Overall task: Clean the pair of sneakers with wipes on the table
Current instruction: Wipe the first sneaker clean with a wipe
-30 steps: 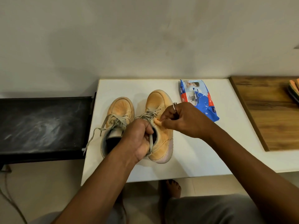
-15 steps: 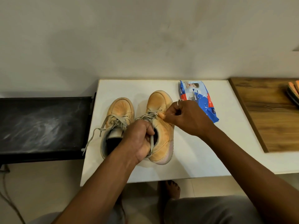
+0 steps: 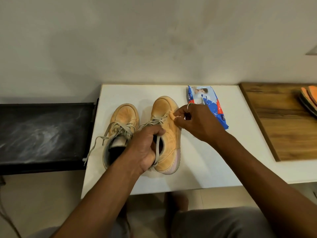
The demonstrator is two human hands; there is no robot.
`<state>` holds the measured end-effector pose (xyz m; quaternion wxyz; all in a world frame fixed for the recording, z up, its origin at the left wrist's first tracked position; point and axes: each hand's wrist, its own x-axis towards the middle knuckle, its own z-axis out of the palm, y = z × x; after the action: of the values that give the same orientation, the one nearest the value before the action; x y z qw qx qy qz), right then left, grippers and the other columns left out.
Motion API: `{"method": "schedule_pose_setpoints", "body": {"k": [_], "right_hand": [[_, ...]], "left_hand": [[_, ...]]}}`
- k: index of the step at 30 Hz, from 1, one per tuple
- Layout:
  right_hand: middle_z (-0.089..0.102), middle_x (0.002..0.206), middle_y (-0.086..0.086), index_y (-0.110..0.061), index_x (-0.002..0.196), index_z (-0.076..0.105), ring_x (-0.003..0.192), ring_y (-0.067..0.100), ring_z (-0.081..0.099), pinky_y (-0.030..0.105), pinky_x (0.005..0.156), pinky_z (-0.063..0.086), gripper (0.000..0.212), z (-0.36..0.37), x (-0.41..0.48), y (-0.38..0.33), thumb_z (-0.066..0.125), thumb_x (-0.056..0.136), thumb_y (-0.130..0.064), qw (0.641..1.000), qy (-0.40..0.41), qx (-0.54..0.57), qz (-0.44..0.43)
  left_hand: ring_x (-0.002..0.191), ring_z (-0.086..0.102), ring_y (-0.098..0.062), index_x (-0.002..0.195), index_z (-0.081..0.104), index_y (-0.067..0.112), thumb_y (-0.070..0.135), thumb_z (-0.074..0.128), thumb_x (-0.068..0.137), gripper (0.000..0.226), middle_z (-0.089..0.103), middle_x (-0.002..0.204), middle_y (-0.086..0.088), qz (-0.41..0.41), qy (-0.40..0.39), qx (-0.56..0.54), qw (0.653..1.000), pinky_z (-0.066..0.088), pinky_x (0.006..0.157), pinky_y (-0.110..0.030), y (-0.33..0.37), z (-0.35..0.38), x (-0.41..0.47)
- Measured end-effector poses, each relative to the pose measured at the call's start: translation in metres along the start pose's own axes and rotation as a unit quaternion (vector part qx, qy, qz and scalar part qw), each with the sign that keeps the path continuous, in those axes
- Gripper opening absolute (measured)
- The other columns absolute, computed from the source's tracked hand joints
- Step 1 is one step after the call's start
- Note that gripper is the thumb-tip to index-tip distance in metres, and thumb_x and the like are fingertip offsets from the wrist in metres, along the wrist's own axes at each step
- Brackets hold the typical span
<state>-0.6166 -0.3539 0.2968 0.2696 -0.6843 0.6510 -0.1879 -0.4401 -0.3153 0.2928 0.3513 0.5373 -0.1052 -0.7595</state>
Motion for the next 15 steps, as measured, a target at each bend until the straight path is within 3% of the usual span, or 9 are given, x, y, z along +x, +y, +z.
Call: {"method": "schedule_pose_setpoints", "body": {"k": [3,6,11,13,15], "right_hand": [[0.06,0.092,-0.014,-0.02,0.115,0.07,0.078,0.005,0.057,0.008,0.066,0.043,0.025,0.002,0.0,-0.002,0.063,0.093,-0.03,1.0,0.009,-0.012,-0.011],[0.064,0.094,-0.01,-0.017,0.109,0.073,0.08,0.007,0.059,0.01,0.068,0.046,0.022,0.0,-0.005,-0.007,0.065,0.093,-0.029,0.999,-0.026,-0.009,-0.04],[0.064,0.084,-0.017,-0.018,0.099,0.074,0.08,0.006,0.063,0.009,0.067,0.049,0.015,-0.008,-0.009,-0.007,0.071,0.088,-0.028,0.996,-0.08,0.021,-0.039],[0.066,0.085,-0.012,-0.016,0.097,0.074,0.081,0.008,0.063,0.013,0.069,0.051,0.015,-0.003,-0.006,-0.007,0.07,0.089,-0.028,0.998,-0.045,0.023,-0.023],[0.068,0.09,0.0,-0.012,0.095,0.072,0.082,0.015,0.063,0.026,0.074,0.055,0.017,0.004,-0.001,-0.008,0.067,0.09,-0.028,1.0,0.008,-0.016,-0.006]], "left_hand": [[0.105,0.068,-0.039,0.118,0.068,-0.002,0.0,0.061,0.084,0.035,0.071,0.113,-0.025,-0.001,0.013,0.001,1.0,0.056,0.093,-0.049,0.0,0.001,-0.001],[0.091,0.068,-0.035,0.11,0.07,0.0,-0.001,0.059,0.084,0.028,0.073,0.098,-0.021,0.0,0.014,-0.001,1.0,0.058,0.081,-0.042,0.0,0.001,-0.002],[0.115,0.065,-0.042,0.12,0.067,-0.002,0.0,0.061,0.081,0.04,0.069,0.12,-0.026,0.004,0.031,0.009,0.999,0.051,0.102,-0.053,0.0,0.002,-0.002],[0.116,0.064,-0.043,0.121,0.067,-0.002,0.0,0.061,0.081,0.04,0.069,0.121,-0.026,0.007,0.034,0.012,0.999,0.051,0.102,-0.055,0.001,0.003,-0.002],[0.116,0.064,-0.042,0.12,0.067,-0.002,0.0,0.061,0.081,0.039,0.069,0.121,-0.026,0.011,0.037,0.013,0.999,0.052,0.101,-0.053,0.0,0.003,-0.001]]}}
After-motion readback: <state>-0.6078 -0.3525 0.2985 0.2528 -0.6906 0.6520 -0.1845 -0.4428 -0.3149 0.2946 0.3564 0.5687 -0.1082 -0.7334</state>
